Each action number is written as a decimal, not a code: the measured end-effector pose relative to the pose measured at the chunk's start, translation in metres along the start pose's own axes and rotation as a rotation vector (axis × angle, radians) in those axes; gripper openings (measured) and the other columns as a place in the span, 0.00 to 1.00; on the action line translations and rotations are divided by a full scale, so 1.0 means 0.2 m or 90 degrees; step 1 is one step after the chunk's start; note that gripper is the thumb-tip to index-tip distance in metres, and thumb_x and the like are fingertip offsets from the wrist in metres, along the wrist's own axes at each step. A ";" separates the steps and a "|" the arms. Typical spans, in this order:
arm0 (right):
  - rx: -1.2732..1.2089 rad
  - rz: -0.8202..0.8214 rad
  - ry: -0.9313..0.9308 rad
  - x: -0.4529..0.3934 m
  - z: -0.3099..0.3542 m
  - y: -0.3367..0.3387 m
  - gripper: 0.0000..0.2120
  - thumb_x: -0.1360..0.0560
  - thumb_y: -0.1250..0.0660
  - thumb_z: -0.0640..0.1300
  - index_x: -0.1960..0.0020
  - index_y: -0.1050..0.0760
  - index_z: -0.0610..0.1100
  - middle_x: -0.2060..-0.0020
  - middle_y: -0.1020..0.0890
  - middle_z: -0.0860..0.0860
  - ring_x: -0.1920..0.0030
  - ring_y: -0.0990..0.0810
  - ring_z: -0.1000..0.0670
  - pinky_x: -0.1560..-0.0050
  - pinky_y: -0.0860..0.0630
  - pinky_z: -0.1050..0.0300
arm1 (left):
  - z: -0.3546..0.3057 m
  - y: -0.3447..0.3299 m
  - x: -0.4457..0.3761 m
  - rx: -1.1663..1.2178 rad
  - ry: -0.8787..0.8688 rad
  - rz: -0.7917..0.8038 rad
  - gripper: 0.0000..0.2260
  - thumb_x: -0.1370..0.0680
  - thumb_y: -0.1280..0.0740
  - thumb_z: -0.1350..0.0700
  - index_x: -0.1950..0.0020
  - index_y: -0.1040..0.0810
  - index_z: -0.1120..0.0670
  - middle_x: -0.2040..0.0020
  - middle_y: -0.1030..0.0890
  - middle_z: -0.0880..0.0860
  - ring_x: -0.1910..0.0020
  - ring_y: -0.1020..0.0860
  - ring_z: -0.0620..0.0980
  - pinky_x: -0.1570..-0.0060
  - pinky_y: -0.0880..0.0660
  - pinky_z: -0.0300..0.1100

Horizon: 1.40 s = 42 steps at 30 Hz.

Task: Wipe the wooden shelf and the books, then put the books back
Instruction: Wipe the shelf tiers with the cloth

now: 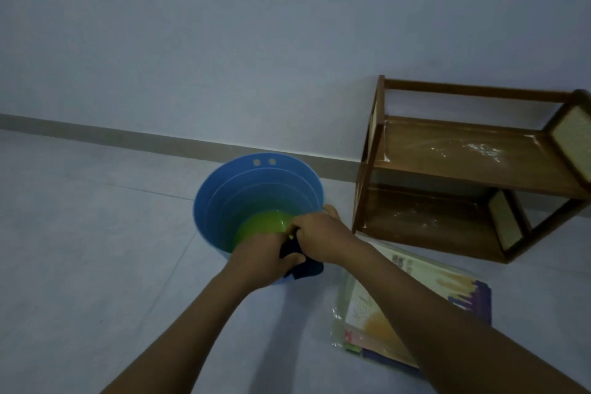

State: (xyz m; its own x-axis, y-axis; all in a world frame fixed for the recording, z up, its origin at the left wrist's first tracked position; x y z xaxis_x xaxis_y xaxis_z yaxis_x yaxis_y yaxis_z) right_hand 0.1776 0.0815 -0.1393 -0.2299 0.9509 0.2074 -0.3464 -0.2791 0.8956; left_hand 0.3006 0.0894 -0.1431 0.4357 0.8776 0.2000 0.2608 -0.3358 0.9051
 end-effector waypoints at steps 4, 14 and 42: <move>-0.081 0.098 0.036 0.06 0.01 0.07 0.13 0.28 0.38 0.41 0.45 0.23 0.48 0.50 0.20 0.47 0.50 0.24 0.46 0.41 0.29 0.46 | -0.04 0.10 0.00 -0.094 -0.079 -0.023 0.11 0.24 0.34 0.47 0.44 0.21 0.50 0.52 0.17 0.50 0.54 0.20 0.50 0.56 0.27 0.41; -0.996 0.055 0.041 0.38 -0.28 0.40 0.25 0.29 0.28 0.38 0.33 0.29 0.41 0.37 0.23 0.39 0.37 0.25 0.38 0.36 0.28 0.40 | -0.49 0.56 -0.10 0.407 -0.198 0.063 0.08 0.22 0.33 0.51 0.47 0.18 0.52 0.54 0.15 0.52 0.55 0.16 0.49 0.53 0.21 0.45; -0.011 -0.291 -0.292 -0.04 -1.03 0.68 0.19 0.25 0.37 0.57 0.38 0.33 0.49 0.34 0.29 0.48 0.31 0.37 0.41 0.31 0.40 0.36 | -1.08 0.36 -1.28 -0.098 -0.065 -0.136 0.31 0.18 0.46 0.51 0.22 0.58 0.63 0.21 0.57 0.59 0.22 0.56 0.57 0.25 0.47 0.53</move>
State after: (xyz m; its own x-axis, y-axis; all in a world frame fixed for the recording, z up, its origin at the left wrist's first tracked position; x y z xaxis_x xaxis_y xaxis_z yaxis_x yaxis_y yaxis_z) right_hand -0.0545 0.0084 -0.1011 0.3551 0.9338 -0.0431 -0.3328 0.1694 0.9277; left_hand 0.0220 -0.0862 -0.0476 0.4722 0.8809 -0.0327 0.2256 -0.0849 0.9705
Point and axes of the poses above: each hand's wrist, its own x-axis away from the middle knuckle, its own y-axis out of the back of the hand, z = x × y, the point moved 4 cm from there along -x, towards the middle knuckle
